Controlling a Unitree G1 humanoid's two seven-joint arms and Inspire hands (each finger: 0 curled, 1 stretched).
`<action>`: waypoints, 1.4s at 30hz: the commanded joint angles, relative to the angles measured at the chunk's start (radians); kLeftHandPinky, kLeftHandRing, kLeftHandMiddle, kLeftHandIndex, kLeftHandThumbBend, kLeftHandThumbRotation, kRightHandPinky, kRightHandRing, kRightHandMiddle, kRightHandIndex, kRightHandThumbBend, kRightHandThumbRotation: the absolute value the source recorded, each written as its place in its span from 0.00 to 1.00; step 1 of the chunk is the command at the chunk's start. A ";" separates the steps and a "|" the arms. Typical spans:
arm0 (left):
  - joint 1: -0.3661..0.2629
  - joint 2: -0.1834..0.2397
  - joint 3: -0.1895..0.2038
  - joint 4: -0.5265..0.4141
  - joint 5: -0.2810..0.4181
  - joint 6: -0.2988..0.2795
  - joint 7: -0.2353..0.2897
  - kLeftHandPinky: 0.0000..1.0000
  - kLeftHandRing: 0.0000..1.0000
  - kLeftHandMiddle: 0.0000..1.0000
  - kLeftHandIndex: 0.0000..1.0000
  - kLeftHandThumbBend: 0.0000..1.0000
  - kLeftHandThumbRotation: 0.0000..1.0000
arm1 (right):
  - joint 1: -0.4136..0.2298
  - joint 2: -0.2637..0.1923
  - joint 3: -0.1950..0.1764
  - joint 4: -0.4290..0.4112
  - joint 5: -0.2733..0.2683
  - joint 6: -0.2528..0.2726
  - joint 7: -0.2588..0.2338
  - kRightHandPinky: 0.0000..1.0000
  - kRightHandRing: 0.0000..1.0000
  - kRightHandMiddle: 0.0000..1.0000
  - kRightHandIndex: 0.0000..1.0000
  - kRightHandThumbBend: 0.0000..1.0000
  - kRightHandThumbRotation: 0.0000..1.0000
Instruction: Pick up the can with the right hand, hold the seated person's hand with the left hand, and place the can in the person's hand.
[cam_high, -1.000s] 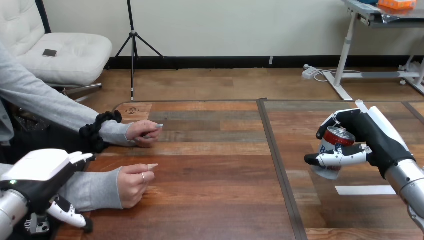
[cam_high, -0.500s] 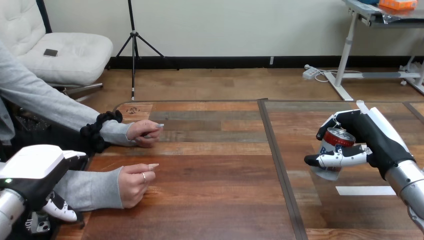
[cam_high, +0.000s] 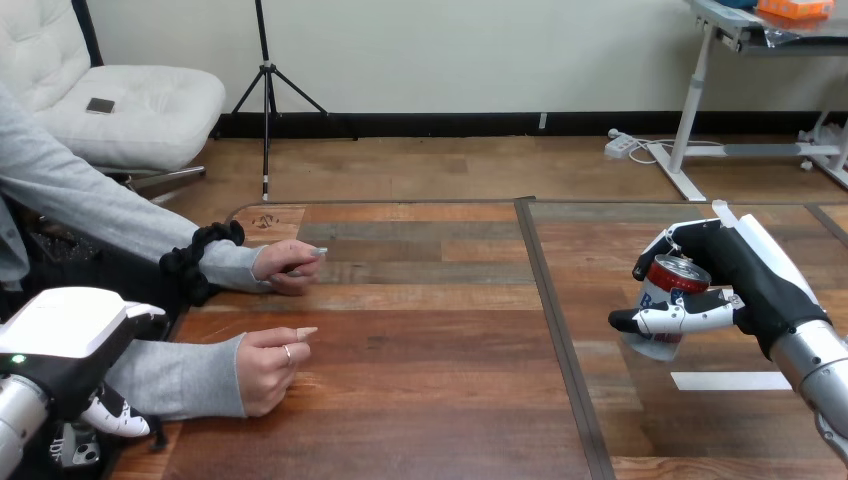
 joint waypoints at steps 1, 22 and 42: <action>-0.046 0.024 -0.017 0.005 -0.014 -0.006 -0.013 0.76 0.84 0.86 0.83 1.00 0.29 | -0.050 -0.018 -0.028 -0.060 0.037 -0.027 -0.005 0.29 0.33 0.38 0.42 0.86 0.00; -0.060 0.021 -0.014 0.004 -0.056 -0.011 -0.080 0.77 0.84 0.86 0.81 1.00 0.33 | -0.050 -0.020 -0.029 -0.073 0.051 -0.020 -0.001 0.29 0.33 0.38 0.42 0.86 0.00; -0.050 0.012 0.001 -0.064 -0.137 0.048 -0.191 0.72 0.80 0.82 0.78 1.00 0.22 | -0.056 -0.023 -0.027 -0.067 0.052 -0.020 -0.007 0.29 0.32 0.37 0.41 0.86 0.00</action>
